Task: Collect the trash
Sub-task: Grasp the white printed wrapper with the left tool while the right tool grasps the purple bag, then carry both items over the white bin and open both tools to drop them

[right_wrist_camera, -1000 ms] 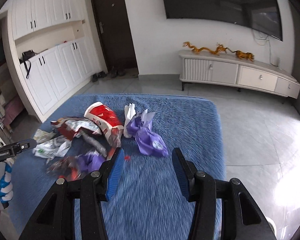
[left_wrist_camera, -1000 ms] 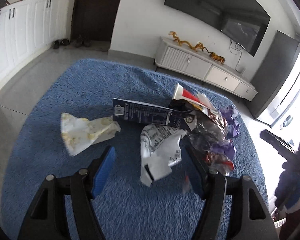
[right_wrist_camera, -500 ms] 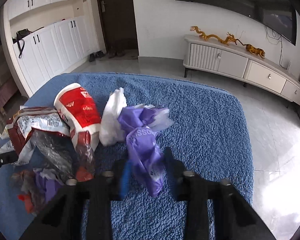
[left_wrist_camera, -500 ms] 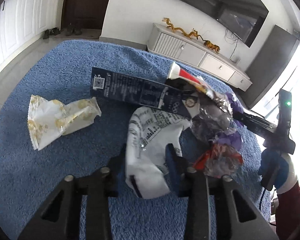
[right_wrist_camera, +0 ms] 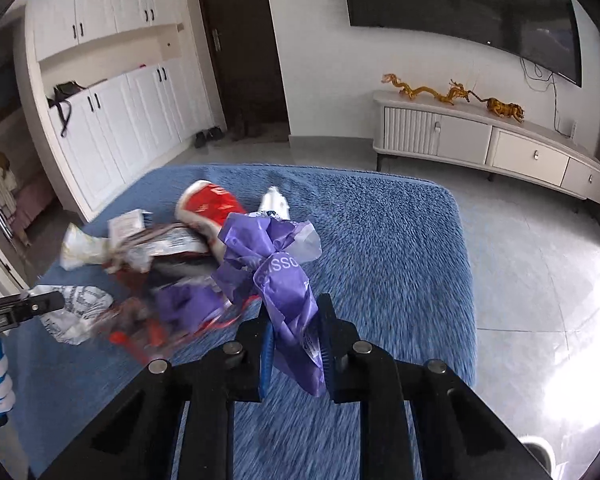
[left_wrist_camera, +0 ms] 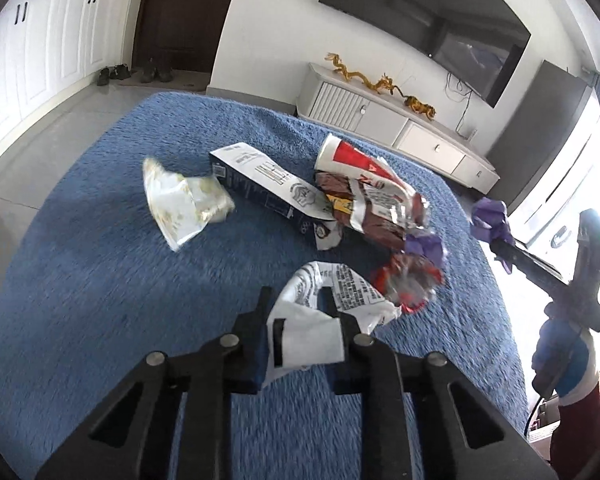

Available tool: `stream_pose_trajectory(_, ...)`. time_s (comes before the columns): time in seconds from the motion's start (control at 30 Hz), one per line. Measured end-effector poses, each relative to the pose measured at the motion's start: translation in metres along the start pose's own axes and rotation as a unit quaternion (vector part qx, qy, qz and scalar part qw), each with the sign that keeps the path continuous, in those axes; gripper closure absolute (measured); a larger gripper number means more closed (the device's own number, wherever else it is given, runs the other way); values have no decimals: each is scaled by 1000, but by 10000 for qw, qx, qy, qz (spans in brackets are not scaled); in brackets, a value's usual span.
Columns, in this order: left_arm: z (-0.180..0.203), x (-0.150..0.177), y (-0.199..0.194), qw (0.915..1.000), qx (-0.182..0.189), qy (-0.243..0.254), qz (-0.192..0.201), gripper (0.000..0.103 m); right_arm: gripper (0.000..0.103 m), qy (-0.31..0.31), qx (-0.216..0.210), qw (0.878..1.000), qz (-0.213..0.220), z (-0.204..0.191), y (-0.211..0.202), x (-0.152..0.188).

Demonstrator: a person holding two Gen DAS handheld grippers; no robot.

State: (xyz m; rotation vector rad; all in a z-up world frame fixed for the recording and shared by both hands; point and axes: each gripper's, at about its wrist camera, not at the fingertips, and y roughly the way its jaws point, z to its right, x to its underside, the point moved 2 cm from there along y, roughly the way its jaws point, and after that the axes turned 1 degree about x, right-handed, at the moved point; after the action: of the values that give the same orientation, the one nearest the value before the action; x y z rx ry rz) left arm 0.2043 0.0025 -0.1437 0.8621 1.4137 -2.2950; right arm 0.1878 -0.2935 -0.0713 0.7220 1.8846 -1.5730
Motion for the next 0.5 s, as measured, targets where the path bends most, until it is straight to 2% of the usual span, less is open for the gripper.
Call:
stream_pose_trajectory(0.33,9,26,-65,9994,-43,-72,336,84,84,49,-53,9991,423,-13,-84,29)
stream_pose_trajectory(0.5,40,26,-82,9986,126,173,476,83,84,242,149,9982,536,5,-121,54)
